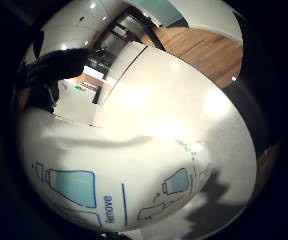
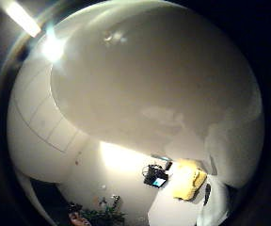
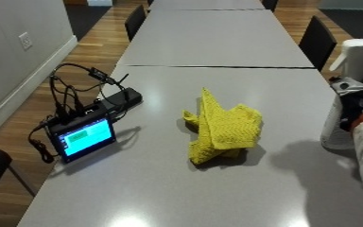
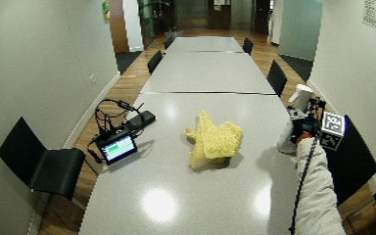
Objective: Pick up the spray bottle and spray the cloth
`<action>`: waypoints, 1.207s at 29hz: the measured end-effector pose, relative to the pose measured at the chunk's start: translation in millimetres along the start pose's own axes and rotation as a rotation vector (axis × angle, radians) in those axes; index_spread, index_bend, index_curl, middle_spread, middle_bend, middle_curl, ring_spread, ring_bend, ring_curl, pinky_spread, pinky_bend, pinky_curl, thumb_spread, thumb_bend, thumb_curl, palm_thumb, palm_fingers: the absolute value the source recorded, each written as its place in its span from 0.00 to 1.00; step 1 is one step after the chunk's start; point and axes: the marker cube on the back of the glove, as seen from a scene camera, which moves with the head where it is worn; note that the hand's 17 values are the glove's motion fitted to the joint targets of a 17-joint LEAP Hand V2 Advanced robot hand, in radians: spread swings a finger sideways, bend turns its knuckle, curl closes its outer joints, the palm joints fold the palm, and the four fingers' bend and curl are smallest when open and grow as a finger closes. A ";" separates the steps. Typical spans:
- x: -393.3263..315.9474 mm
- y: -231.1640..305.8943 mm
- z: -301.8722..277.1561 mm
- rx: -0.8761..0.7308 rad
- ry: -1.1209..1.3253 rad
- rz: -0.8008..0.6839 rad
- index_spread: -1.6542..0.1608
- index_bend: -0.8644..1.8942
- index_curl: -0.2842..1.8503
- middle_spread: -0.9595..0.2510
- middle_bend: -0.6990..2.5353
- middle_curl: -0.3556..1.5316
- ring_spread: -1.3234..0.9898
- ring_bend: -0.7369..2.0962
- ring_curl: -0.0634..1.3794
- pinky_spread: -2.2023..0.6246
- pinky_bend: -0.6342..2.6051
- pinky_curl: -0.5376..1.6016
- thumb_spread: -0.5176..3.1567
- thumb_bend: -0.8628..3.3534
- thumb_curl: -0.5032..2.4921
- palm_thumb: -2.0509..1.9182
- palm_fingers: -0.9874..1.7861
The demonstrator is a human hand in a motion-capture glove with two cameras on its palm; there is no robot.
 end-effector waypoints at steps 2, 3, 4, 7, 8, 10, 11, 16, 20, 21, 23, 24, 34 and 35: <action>3.9 1.6 0.3 -0.013 0.098 -0.017 0.75 0.37 0.34 0.68 0.37 0.43 0.49 0.46 0.35 0.70 0.32 0.43 0.24 0.23 0.36 0.81 0.76; 2.6 3.0 3.2 -0.032 0.158 -0.039 0.75 0.37 0.34 0.68 0.37 0.43 0.49 0.46 0.35 0.70 0.31 0.44 0.23 0.22 0.36 0.81 0.76; -1.4 4.5 8.0 -0.057 0.221 -0.069 0.75 0.37 0.34 0.68 0.37 0.44 0.49 0.47 0.35 0.70 0.31 0.44 0.23 0.22 0.37 0.81 0.76; -26.2 6.9 28.3 -0.140 0.412 -0.199 0.75 0.37 0.34 0.68 0.36 0.44 0.49 0.47 0.36 0.70 0.31 0.44 0.23 0.22 0.37 0.82 0.76; -36.2 6.9 35.8 -0.168 0.479 -0.252 0.75 0.37 0.34 0.68 0.36 0.44 0.49 0.46 0.36 0.70 0.31 0.44 0.22 0.22 0.37 0.82 0.76; -55.4 7.2 50.4 -0.217 0.622 -0.365 0.76 0.37 0.34 0.68 0.36 0.45 0.49 0.47 0.36 0.70 0.31 0.44 0.22 0.22 0.38 0.82 0.76; -63.8 7.7 57.0 -0.237 0.696 -0.422 0.76 0.37 0.34 0.68 0.36 0.45 0.49 0.46 0.36 0.70 0.32 0.44 0.22 0.21 0.38 0.82 0.76; -93.8 15.1 85.0 -0.308 0.957 -0.637 0.76 0.37 0.35 0.68 0.36 0.45 0.50 0.46 0.37 0.70 0.32 0.45 0.21 0.21 0.38 0.82 0.77; -107.0 26.3 107.3 -0.357 1.126 -0.778 0.76 0.37 0.35 0.68 0.36 0.46 0.50 0.46 0.37 0.70 0.32 0.45 0.21 0.20 0.39 0.82 0.77; -108.8 29.1 111.6 -0.367 1.162 -0.804 0.76 0.37 0.35 0.68 0.36 0.46 0.50 0.46 0.37 0.70 0.32 0.45 0.21 0.20 0.39 0.82 0.77; -110.0 34.0 117.1 -0.383 1.212 -0.837 0.76 0.37 0.35 0.68 0.36 0.46 0.50 0.46 0.38 0.70 0.31 0.45 0.21 0.20 0.39 0.82 0.77; -109.7 36.1 118.6 -0.388 1.225 -0.844 0.76 0.37 0.35 0.68 0.36 0.46 0.50 0.46 0.38 0.70 0.31 0.45 0.21 0.20 0.39 0.82 0.77; -109.4 42.7 129.2 -0.415 1.109 -0.790 0.76 0.37 0.35 0.68 0.35 0.47 0.49 0.46 0.39 0.69 0.31 0.45 0.20 0.20 0.40 0.82 0.77; -110.9 42.3 130.3 -0.413 1.054 -0.769 0.76 0.37 0.35 0.68 0.35 0.47 0.49 0.46 0.39 0.69 0.31 0.46 0.20 0.20 0.40 0.82 0.77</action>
